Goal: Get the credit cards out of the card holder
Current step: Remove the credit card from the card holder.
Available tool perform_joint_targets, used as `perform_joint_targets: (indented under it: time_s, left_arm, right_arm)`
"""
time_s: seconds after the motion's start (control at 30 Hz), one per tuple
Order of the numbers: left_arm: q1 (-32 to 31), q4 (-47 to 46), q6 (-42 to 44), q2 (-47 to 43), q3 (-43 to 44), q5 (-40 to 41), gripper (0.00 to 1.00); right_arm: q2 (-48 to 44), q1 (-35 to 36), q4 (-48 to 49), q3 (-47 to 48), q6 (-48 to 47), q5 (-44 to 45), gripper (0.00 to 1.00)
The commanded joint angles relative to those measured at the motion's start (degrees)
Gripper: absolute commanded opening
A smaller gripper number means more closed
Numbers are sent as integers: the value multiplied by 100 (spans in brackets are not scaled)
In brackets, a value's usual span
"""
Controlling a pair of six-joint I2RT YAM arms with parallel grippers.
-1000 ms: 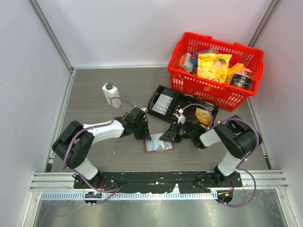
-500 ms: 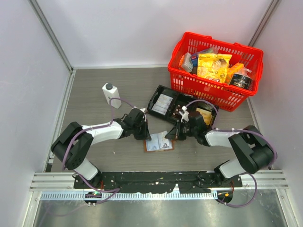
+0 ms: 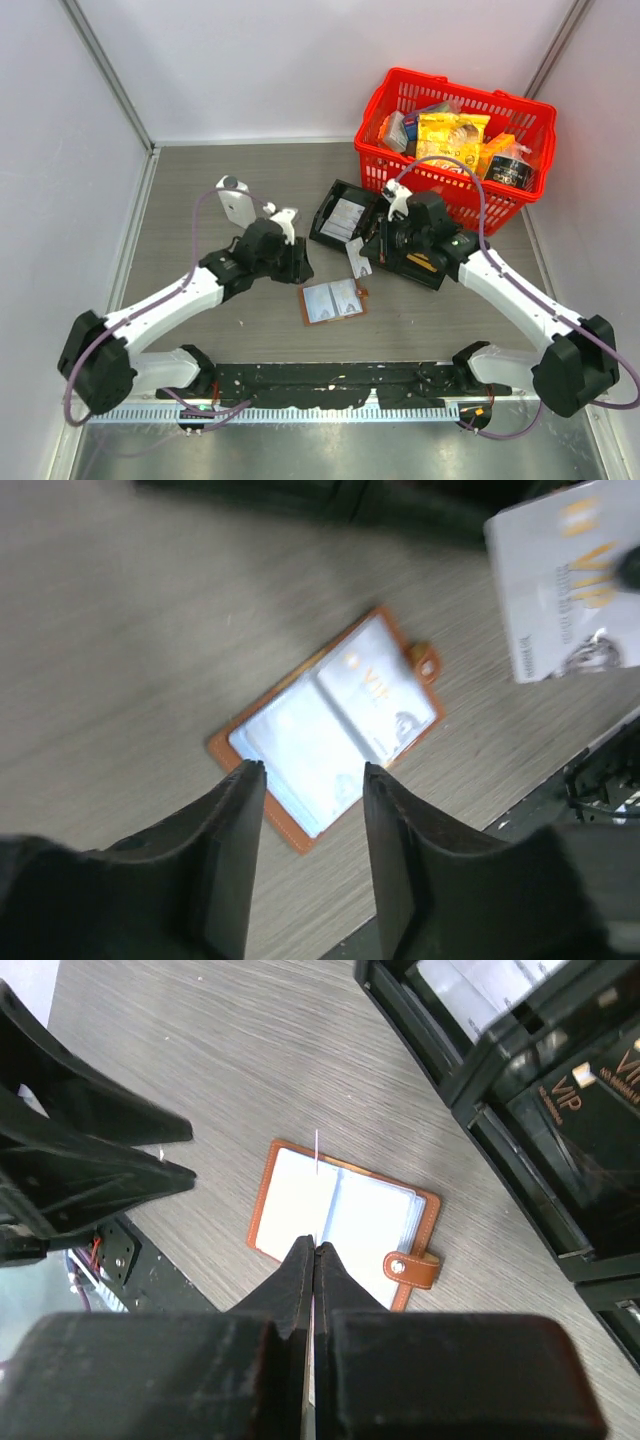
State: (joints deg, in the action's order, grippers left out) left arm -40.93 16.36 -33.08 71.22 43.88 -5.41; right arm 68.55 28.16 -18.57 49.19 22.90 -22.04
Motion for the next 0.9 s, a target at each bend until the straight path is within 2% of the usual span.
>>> perform_joint_targets:
  time_s: [0.0, 0.07, 0.13, 0.27, 0.4, 0.63, 0.87]
  left_arm:
    - [6, 595, 1548, -696, 954, 225, 52]
    - [23, 929, 2084, -811, 1332, 15, 64]
    - [23, 1280, 2673, -838, 1736, -389, 70]
    - [23, 1896, 3508, -811, 2388, -1478, 72]
    - [23, 2073, 4186, -917, 2512, -2165, 72]
    - [23, 1301, 3915, -1128, 2187, -2517, 59]
    - [23, 1247, 3906, -952, 2213, -3281, 40]
  right_arm:
    - [-255, 285, -1191, 924, -847, 121, 1]
    - [-255, 470, -1411, 1268, -1049, 86, 1]
    - [-220, 698, -1614, 1602, -1277, 51, 1]
    - [-211, 1147, -1773, 2102, -1674, -142, 1]
    - [-281, 1402, -1808, 2297, -1964, -388, 1]
    - [-510, 1552, -1413, 2244, -2140, -827, 1]
    - [-536, 1552, -1281, 2244, -2254, -1241, 1]
